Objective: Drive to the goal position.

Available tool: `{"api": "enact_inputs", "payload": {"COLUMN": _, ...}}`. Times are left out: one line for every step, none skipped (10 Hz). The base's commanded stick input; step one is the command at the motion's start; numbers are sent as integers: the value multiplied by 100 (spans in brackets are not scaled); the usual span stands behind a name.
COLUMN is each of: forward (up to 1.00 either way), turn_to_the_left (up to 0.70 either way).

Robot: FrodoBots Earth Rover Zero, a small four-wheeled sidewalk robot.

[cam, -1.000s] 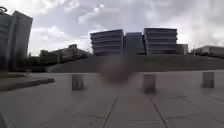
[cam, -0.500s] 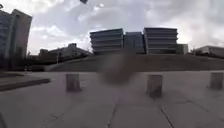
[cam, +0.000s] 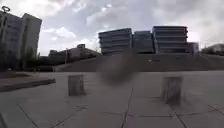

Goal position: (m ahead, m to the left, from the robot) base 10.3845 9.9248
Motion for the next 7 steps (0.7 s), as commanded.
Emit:
{"api": "enact_inputs", "payload": {"forward": 70, "turn_to_the_left": 0}}
{"api": "enact_inputs", "payload": {"forward": 70, "turn_to_the_left": 0}}
{"api": "enact_inputs", "payload": {"forward": 70, "turn_to_the_left": 0}}
{"api": "enact_inputs", "payload": {"forward": 70, "turn_to_the_left": 0}}
{"api": "enact_inputs", "payload": {"forward": 70, "turn_to_the_left": 0}}
{"api": "enact_inputs", "payload": {"forward": 70, "turn_to_the_left": 0}}
{"api": "enact_inputs", "payload": {"forward": 70, "turn_to_the_left": 0}}
